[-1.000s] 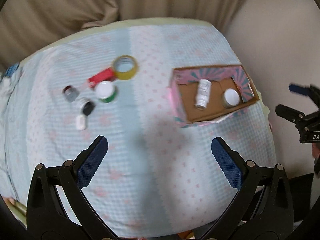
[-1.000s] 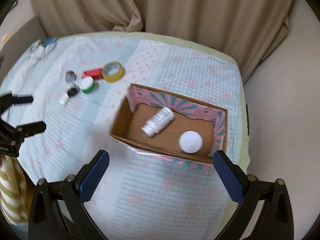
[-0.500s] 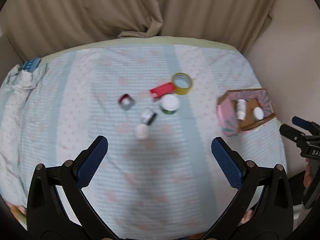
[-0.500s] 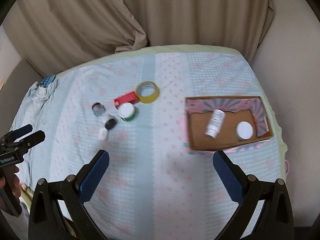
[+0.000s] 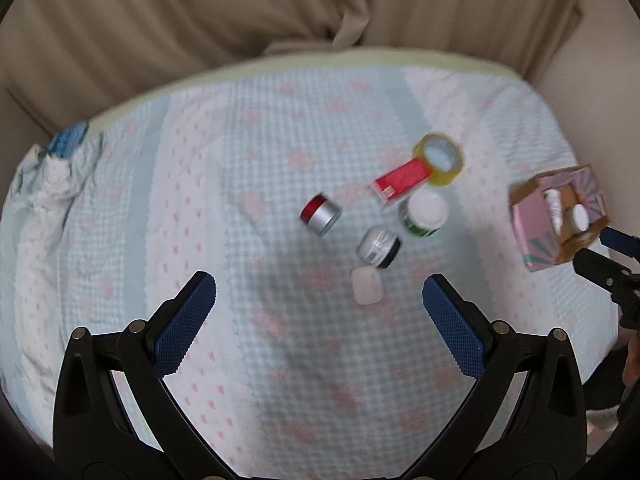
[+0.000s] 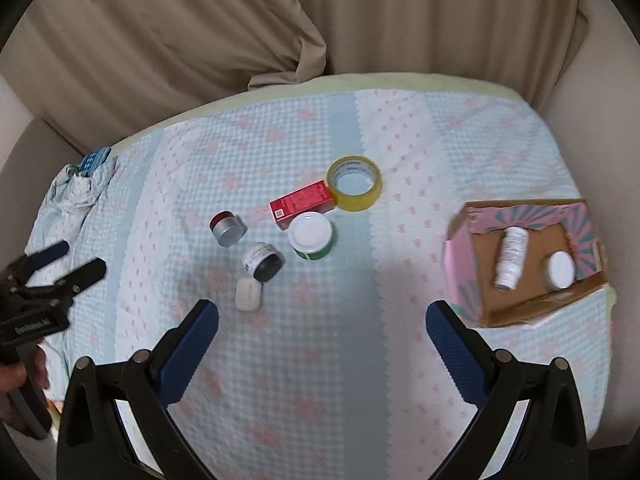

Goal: Organize rigid objects
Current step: 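Grasp the red-capped silver tin with the left tool while the right tool grasps the white jar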

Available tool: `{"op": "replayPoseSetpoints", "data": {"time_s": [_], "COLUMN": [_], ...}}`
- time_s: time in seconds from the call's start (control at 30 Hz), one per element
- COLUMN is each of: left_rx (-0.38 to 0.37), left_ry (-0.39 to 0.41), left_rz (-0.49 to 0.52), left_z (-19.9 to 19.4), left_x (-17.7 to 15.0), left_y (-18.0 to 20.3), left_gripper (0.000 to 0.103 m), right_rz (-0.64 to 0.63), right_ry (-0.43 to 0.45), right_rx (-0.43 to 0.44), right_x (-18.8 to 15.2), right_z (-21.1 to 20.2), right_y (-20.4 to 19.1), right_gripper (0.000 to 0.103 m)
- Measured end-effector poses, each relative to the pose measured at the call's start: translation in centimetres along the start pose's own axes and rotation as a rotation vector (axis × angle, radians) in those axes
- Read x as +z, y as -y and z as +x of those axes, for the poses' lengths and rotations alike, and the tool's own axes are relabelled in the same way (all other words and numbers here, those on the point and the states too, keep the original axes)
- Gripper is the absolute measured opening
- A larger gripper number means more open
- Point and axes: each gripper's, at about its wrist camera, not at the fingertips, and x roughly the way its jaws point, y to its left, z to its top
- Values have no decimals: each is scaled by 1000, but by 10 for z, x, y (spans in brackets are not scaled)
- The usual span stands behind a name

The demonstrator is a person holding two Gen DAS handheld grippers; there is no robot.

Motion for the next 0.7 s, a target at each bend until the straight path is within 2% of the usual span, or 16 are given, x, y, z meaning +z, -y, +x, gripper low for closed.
{"op": "replayPoseSetpoints", "data": {"time_s": [0.13,0.4,0.53,0.7], "left_rx": [-21,-5,-6,-1], "left_ry": [-34,-133,-174,-209], "left_rz": [-14,-43,-113,-249], "left_z": [39,130,171,215], "left_x": [10,34,44,54], "left_y": [-2,4,3,-7], "left_gripper": [103,103,103,103], "right_rz": [22,73,121,182], "right_ry": [-46,-129,-159,-201], "right_rx": [11,-3,-10,-21], "right_x": [15,41,48,52], "right_z": [37,122,166,213], "right_y": [-3,-8,-5,-1], "right_gripper": [103,103,103,103]}}
